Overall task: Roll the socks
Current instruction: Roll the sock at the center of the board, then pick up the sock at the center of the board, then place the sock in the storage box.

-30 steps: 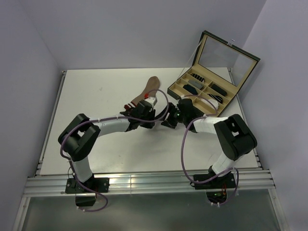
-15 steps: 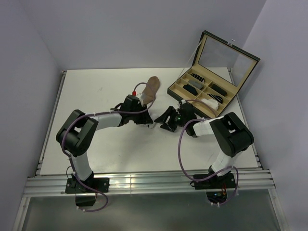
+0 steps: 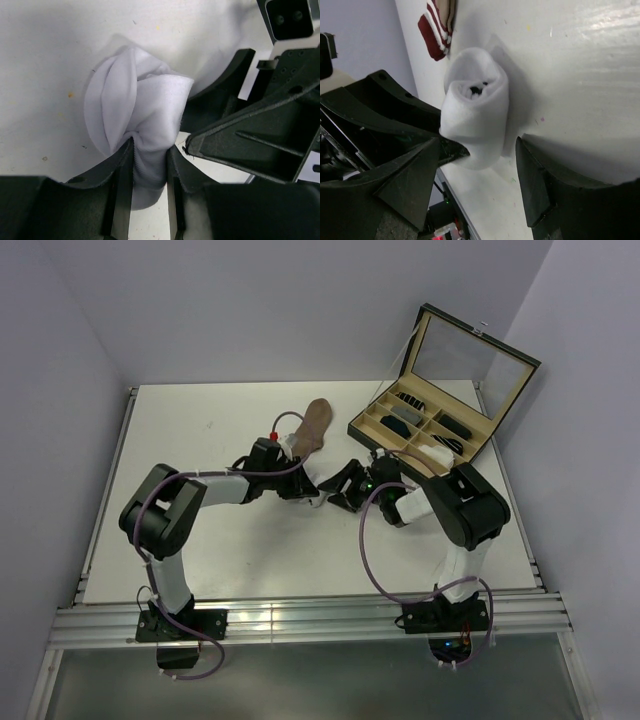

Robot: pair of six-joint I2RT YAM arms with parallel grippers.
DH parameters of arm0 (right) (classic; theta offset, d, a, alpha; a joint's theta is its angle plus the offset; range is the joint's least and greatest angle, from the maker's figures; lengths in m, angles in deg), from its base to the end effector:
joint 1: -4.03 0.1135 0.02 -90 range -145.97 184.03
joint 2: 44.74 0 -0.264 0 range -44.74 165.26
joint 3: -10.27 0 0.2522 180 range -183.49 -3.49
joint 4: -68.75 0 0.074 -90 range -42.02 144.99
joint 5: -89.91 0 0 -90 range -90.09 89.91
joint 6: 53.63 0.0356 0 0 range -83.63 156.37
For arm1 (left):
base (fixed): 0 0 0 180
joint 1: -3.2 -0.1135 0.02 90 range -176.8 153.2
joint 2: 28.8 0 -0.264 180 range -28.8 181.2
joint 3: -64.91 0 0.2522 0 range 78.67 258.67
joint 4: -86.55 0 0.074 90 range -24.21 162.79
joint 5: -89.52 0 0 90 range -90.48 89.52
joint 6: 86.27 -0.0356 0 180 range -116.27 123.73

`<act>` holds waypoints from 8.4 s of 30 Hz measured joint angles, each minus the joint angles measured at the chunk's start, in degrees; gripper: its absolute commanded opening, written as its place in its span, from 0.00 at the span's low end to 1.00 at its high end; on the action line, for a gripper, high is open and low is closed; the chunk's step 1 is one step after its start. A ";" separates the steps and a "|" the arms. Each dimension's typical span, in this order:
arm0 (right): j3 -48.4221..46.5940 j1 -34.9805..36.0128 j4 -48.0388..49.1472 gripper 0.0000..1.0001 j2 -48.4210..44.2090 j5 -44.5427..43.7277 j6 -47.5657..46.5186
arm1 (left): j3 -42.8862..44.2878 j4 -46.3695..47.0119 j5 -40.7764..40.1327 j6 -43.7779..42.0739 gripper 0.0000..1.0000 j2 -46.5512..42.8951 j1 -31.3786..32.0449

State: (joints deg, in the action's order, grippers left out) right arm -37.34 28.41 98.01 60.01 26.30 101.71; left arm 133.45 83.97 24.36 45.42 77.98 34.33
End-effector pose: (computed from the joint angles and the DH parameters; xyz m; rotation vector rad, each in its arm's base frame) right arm 0.2828 0.1455 0.1074 0.5024 2.2771 1.3646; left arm 0.3131 -0.2065 0.1407 0.0206 2.4803 -1.1077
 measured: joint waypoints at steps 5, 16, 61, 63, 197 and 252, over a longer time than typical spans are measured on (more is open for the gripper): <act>-1.07 0.00 2.54 0.68 2.16 0.44 1.29 | -1.03 2.34 2.45 1.16 0.11 0.63 -0.07; -1.42 -0.17 3.41 0.06 4.20 0.68 1.84 | -2.16 5.86 6.43 3.30 0.31 2.08 -0.85; -6.34 0.61 -14.91 0.00 -0.52 1.38 -2.78 | -0.09 0.90 -76.72 -35.15 0.72 1.33 36.61; -6.34 0.61 -15.02 0.00 -0.52 1.53 -2.78 | 0.11 0.96 -76.76 -35.04 0.68 2.27 36.61; -42.05 2.14 -66.58 0.00 -4.61 -21.88 -59.28 | -12.57 -25.11 -24.72 4.37 0.98 -42.64 -8.13; -72.59 -11.13 -80.46 0.55 23.65 -23.26 -95.89 | -11.47 -37.22 -33.46 -8.31 0.98 -54.38 -25.70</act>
State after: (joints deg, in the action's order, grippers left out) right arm -109.92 17.28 17.55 83.66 3.05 5.82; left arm 121.98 46.75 -9.11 37.12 23.60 8.63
